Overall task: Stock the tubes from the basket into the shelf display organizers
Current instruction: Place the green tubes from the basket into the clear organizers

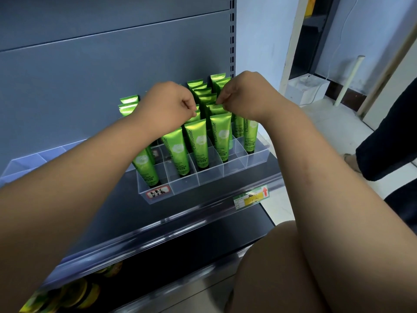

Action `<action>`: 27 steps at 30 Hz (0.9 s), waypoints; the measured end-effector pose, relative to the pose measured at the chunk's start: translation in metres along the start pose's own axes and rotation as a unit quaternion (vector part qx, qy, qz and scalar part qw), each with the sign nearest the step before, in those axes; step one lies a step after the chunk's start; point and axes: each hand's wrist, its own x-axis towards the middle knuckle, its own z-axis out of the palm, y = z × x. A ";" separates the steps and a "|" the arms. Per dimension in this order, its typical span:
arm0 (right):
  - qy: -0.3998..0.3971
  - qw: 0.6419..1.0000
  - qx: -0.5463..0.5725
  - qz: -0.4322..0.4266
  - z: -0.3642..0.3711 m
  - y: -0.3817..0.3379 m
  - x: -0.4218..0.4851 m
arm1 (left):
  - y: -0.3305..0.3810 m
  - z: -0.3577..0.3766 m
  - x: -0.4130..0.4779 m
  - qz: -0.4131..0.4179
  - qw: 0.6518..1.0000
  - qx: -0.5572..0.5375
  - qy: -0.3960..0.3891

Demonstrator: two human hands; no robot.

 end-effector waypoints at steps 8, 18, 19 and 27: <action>0.001 1.000 0.005 -0.023 0.001 -0.002 -0.002 | 0.005 -0.003 -0.001 0.009 1.000 0.025 -0.004; 0.014 1.000 0.011 -0.021 0.000 0.000 -0.004 | 0.006 0.000 -0.003 0.016 0.999 0.039 -0.004; 0.015 1.000 0.012 -0.020 0.000 0.000 -0.005 | 0.006 0.000 -0.003 0.017 0.999 0.044 0.001; 0.026 0.999 0.024 -0.017 0.001 0.000 -0.006 | 0.009 0.002 -0.004 0.011 0.999 0.038 0.004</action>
